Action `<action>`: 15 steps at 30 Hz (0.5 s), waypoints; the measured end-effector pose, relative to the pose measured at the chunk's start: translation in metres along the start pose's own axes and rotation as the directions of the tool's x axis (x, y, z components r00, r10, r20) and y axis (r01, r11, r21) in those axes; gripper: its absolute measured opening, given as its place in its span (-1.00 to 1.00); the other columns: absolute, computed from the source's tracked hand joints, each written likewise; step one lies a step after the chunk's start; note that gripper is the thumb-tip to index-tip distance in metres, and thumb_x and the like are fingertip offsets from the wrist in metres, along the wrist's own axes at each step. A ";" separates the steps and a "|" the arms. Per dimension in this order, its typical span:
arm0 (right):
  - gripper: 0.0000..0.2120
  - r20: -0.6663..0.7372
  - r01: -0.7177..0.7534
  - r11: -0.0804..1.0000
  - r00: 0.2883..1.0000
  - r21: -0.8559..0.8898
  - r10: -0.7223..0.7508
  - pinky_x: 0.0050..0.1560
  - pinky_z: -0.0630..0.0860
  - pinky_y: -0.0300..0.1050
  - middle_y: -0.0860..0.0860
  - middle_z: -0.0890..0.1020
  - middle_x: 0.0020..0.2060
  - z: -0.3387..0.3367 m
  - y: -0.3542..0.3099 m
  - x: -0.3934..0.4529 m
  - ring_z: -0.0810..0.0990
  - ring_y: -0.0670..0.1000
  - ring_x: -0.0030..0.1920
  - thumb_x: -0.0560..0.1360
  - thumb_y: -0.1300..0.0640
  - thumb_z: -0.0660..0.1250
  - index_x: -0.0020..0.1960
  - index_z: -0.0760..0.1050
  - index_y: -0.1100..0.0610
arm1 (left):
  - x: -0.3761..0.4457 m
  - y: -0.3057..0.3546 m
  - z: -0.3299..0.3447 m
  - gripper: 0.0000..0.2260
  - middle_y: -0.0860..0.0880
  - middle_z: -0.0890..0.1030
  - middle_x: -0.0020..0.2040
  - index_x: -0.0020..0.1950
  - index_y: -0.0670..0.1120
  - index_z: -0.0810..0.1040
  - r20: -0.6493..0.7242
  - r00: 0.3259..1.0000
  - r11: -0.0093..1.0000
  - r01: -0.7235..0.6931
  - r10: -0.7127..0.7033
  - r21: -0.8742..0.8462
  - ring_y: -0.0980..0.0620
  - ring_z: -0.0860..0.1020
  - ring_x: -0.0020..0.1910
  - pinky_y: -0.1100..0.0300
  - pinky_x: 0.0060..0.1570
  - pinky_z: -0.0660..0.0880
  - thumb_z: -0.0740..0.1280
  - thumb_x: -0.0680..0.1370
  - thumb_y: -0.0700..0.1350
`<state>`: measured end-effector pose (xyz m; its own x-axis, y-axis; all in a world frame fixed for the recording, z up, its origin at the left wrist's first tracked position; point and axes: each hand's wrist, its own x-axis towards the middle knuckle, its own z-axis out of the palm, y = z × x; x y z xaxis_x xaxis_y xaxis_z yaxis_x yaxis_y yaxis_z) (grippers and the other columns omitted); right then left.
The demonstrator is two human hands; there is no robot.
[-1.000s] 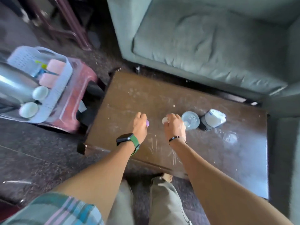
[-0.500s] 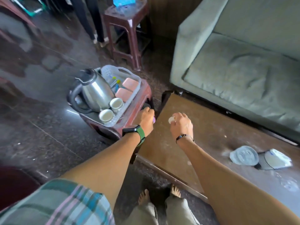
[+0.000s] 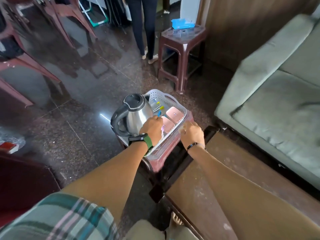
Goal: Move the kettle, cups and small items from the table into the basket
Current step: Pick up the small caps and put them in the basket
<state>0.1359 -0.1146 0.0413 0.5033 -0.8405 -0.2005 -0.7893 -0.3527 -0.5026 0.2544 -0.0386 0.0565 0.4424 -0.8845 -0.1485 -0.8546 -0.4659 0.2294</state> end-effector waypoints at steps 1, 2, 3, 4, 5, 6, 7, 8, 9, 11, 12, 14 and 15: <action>-0.75 0.000 0.019 1.000 1.000 -0.006 -0.019 0.06 0.47 0.01 0.22 0.53 0.14 0.001 -0.004 0.006 0.54 0.25 0.13 0.54 0.24 0.14 0.15 0.46 0.29 | 0.005 -0.003 -0.003 -0.79 -0.19 0.50 0.18 0.15 -0.24 0.49 0.000 1.000 1.000 -0.001 0.001 0.007 -0.15 0.50 0.14 0.06 0.09 0.46 0.19 0.54 -0.32; -0.75 -0.002 0.031 0.999 1.000 -0.017 -0.031 0.06 0.47 0.01 0.22 0.53 0.14 0.001 -0.008 0.012 0.55 0.25 0.13 0.54 0.24 0.14 0.16 0.46 0.28 | 0.011 -0.006 -0.006 -0.78 -0.18 0.50 0.18 0.15 -0.23 0.49 -0.001 1.000 1.000 -0.005 0.005 0.018 -0.14 0.50 0.15 0.08 0.09 0.45 0.19 0.54 -0.33; -0.74 -0.004 0.036 0.999 0.999 -0.028 -0.037 0.07 0.48 0.00 0.22 0.54 0.14 0.001 -0.012 0.019 0.55 0.24 0.12 0.55 0.23 0.13 0.17 0.47 0.27 | 0.017 -0.009 -0.009 -0.78 -0.18 0.51 0.18 0.15 -0.22 0.49 0.001 1.000 1.000 -0.012 0.012 0.027 -0.14 0.51 0.15 0.08 0.09 0.45 0.19 0.53 -0.33; -0.73 -0.007 0.039 0.999 0.999 -0.035 -0.039 0.08 0.48 0.00 0.22 0.54 0.15 0.001 -0.015 0.025 0.56 0.24 0.12 0.56 0.22 0.12 0.19 0.47 0.26 | 0.024 -0.012 -0.011 -0.77 -0.18 0.51 0.18 0.15 -0.22 0.50 0.003 1.000 0.999 -0.024 0.024 0.030 -0.14 0.51 0.16 0.07 0.10 0.45 0.19 0.53 -0.33; -0.72 -0.005 0.039 0.998 0.999 -0.042 -0.039 0.08 0.48 -0.01 0.22 0.55 0.15 0.000 -0.018 0.031 0.56 0.24 0.13 0.56 0.22 0.11 0.19 0.47 0.25 | 0.030 -0.014 -0.014 -0.77 -0.19 0.52 0.18 0.14 -0.22 0.51 0.006 0.999 0.999 -0.032 0.032 0.031 -0.16 0.51 0.16 0.06 0.10 0.45 0.19 0.52 -0.33; -0.72 0.000 0.039 0.998 0.999 -0.048 -0.039 0.09 0.49 -0.01 0.22 0.55 0.16 -0.001 -0.020 0.038 0.56 0.24 0.13 0.57 0.22 0.11 0.20 0.47 0.26 | 0.037 -0.015 -0.018 -0.77 -0.19 0.52 0.17 0.13 -0.22 0.51 0.009 0.999 0.999 -0.038 0.038 0.036 -0.17 0.51 0.17 0.05 0.10 0.43 0.18 0.52 -0.32; -0.72 0.003 0.038 0.998 0.999 -0.053 -0.038 0.10 0.49 -0.01 0.22 0.55 0.16 -0.002 -0.023 0.045 0.56 0.24 0.14 0.56 0.22 0.11 0.20 0.47 0.26 | 0.044 -0.017 -0.022 -0.77 -0.19 0.52 0.19 0.14 -0.22 0.51 0.014 0.999 0.998 -0.047 0.047 0.048 -0.17 0.51 0.18 0.08 0.09 0.41 0.18 0.52 -0.31; -0.72 0.002 0.035 0.998 0.999 -0.056 -0.035 0.11 0.49 0.00 0.22 0.55 0.17 -0.003 -0.025 0.052 0.56 0.24 0.15 0.56 0.22 0.11 0.20 0.47 0.26 | 0.053 -0.019 -0.027 -0.77 -0.18 0.51 0.20 0.14 -0.21 0.51 0.019 0.998 0.996 -0.063 0.062 0.061 -0.15 0.50 0.19 0.11 0.08 0.38 0.17 0.52 -0.30; -0.72 -0.002 0.029 0.998 1.000 -0.059 -0.029 0.13 0.49 0.00 0.21 0.54 0.17 -0.003 -0.028 0.060 0.56 0.23 0.15 0.55 0.23 0.12 0.20 0.47 0.26 | 0.062 -0.021 -0.033 -0.77 -0.18 0.51 0.21 0.13 -0.21 0.51 0.018 0.997 0.995 -0.079 0.078 0.065 -0.14 0.49 0.19 0.12 0.07 0.36 0.17 0.52 -0.29; -0.73 -0.021 0.009 0.997 1.000 -0.072 -0.011 0.14 0.48 0.01 0.21 0.55 0.15 -0.002 -0.034 0.076 0.55 0.23 0.15 0.54 0.23 0.14 0.17 0.49 0.24 | 0.082 -0.028 -0.047 -0.79 -0.20 0.50 0.20 0.11 -0.23 0.51 0.008 0.995 0.993 -0.103 0.103 0.059 -0.19 0.49 0.17 0.06 0.07 0.38 0.17 0.53 -0.26; -0.74 -0.034 -0.003 0.997 0.999 -0.080 0.000 0.14 0.47 0.03 0.21 0.56 0.13 -0.001 -0.038 0.084 0.55 0.24 0.14 0.53 0.23 0.15 0.16 0.49 0.24 | 0.094 -0.032 -0.053 -0.79 -0.22 0.50 0.19 0.10 -0.25 0.52 0.001 0.993 0.991 -0.118 0.118 0.062 -0.21 0.50 0.16 0.02 0.08 0.39 0.17 0.54 -0.25; -0.74 -0.050 -0.038 0.995 0.998 -0.088 0.033 0.11 0.48 0.05 0.22 0.56 0.12 0.004 -0.047 0.100 0.55 0.27 0.12 0.53 0.22 0.14 0.14 0.49 0.25 | 0.119 -0.042 -0.065 -0.79 -0.24 0.50 0.18 0.09 -0.27 0.52 -0.013 0.988 0.987 -0.152 0.153 0.051 -0.25 0.50 0.13 -0.03 0.06 0.41 0.17 0.54 -0.25; -0.74 -0.059 -0.063 0.995 0.997 -0.082 0.058 0.10 0.48 0.04 0.22 0.55 0.12 0.007 -0.052 0.109 0.55 0.27 0.12 0.53 0.21 0.14 0.14 0.49 0.26 | 0.132 -0.048 -0.071 -0.80 -0.24 0.49 0.17 0.08 -0.28 0.51 -0.021 0.985 0.984 -0.173 0.174 0.037 -0.26 0.51 0.10 -0.04 0.04 0.41 0.17 0.53 -0.26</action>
<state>0.2343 -0.1846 0.0399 0.4352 -0.8822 -0.1798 -0.8455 -0.3319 -0.4182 0.3727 -0.1349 0.0942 0.2928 -0.9523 -0.0857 -0.9277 -0.3047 0.2157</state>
